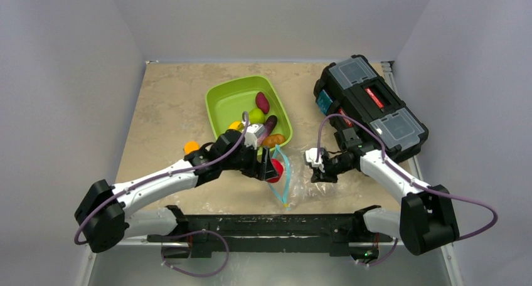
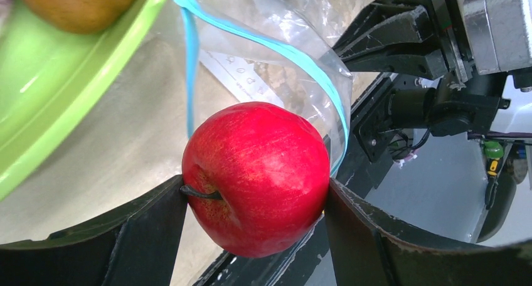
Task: Open the zip-top bag and remove the fake food
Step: Pick up the fake fruit from the zipper food storage bag, then place the fake fruit in the bin.
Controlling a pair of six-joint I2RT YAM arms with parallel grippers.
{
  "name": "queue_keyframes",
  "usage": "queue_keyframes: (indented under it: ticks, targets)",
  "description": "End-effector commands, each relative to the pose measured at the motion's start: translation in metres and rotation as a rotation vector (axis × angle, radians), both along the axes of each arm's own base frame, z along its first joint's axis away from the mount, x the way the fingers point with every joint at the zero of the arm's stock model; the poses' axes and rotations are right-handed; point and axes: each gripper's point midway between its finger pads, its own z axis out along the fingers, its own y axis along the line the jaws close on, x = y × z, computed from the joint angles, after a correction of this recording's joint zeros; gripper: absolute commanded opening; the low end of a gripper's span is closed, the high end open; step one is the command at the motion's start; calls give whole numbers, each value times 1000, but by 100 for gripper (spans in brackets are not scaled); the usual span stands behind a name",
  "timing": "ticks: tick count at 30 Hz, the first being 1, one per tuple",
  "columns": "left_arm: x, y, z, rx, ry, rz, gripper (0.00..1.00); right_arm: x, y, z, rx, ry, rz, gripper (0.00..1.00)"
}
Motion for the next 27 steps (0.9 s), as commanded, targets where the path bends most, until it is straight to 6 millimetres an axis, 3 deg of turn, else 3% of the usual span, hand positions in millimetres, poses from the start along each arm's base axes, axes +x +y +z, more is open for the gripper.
queue_keyframes:
  ticks: [1,5,6,10,14,22,25,27]
  targets:
    - [3,22,10,10,-26,-7,14,3,5,12,45,-31,18,0]
    - [20,39,22,21,-50,30,14,4,5,11,43,-30,15,0]
    - [38,51,29,39,-64,63,14,4,5,11,43,-32,14,0]
    - [77,71,38,60,-66,144,14,4,4,11,42,-33,12,0]
    - [116,82,42,64,-50,204,14,3,4,11,41,-32,11,0]
    - [178,111,20,282,8,295,16,4,4,11,40,-30,10,0]
    - [198,124,12,358,19,341,20,4,4,10,40,-28,9,0]
    - [207,131,2,403,37,359,27,4,4,10,39,-30,9,0]
